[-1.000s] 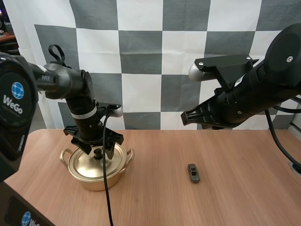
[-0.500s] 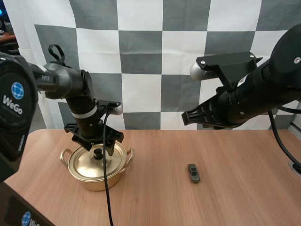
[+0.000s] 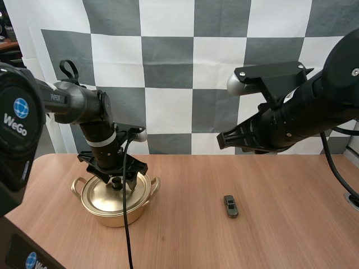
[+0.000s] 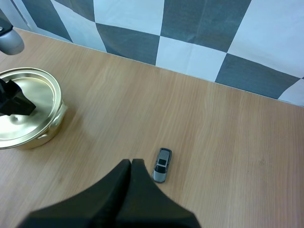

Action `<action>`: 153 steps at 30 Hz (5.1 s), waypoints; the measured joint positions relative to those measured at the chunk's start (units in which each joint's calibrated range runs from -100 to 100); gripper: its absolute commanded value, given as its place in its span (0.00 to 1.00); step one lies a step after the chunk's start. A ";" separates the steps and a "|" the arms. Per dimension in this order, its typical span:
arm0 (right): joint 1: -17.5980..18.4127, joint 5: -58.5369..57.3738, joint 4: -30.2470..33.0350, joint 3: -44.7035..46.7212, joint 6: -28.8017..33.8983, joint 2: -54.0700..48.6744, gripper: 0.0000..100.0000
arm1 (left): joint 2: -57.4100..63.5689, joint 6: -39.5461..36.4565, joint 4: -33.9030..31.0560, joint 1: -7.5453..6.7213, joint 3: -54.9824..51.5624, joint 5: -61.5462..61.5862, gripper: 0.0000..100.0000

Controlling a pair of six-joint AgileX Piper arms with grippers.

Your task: Open the pot, put the car inside, and close it

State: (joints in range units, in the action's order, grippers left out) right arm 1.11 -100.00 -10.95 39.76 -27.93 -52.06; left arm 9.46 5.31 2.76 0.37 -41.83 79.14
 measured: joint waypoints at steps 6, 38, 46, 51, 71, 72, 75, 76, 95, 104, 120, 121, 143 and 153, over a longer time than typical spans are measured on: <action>0.00 0.00 0.00 0.00 0.00 0.00 0.00 | 0.00 0.74 0.21 0.00 0.00 0.79 0.07; 0.00 0.33 0.00 0.00 0.00 0.00 0.00 | 4.12 -4.84 0.17 0.00 17.55 18.70 0.00; 0.00 0.31 0.14 0.00 0.00 0.00 0.00 | 12.73 -4.84 0.20 0.00 32.26 20.86 0.00; 0.00 3.35 0.59 0.00 0.00 0.00 0.00 | 21.73 -4.93 0.32 0.00 42.40 20.86 0.00; 0.00 8.61 6.87 0.00 2.44 14.14 0.00 | 53.01 -5.88 0.32 0.00 33.26 20.86 0.00; 0.00 8.32 6.87 0.00 2.72 15.33 0.00 | 54.98 -5.88 0.32 0.00 30.99 20.86 0.00; 0.00 7.48 6.66 0.00 3.04 24.34 0.00 | 57.58 -5.56 0.32 0.00 28.12 20.86 0.00; 0.00 7.90 6.66 0.00 3.04 26.80 0.00 | 58.45 -5.56 0.32 0.00 26.33 20.86 0.00; 0.00 9.00 8.66 0.00 1.03 37.92 1.00 | 58.90 -4.56 3.33 0.00 21.13 20.86 0.00; 0.00 17.20 9.22 0.00 0.23 37.92 1.00 | 58.90 -4.43 3.33 0.00 21.13 20.86 0.00; 0.00 7.00 2.80 0.00 -3.87 41.79 1.00 | 58.90 -4.43 3.33 0.00 21.13 20.86 0.00; 0.00 6.62 2.69 0.00 -3.84 42.36 1.00 | 58.90 -4.43 3.33 0.00 21.13 20.86 0.00; 0.00 8.46 4.72 0.00 -3.84 52.63 1.00 | 58.90 -4.43 3.33 0.00 21.13 20.86 0.00; 0.00 14.78 5.46 0.00 -3.84 60.73 1.00 | 58.90 -4.43 3.33 0.00 21.13 20.86 0.00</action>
State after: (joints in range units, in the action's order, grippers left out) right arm 1.11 -85.22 -5.48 39.76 -31.77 8.66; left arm 68.36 0.88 6.09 0.37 -20.70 100.00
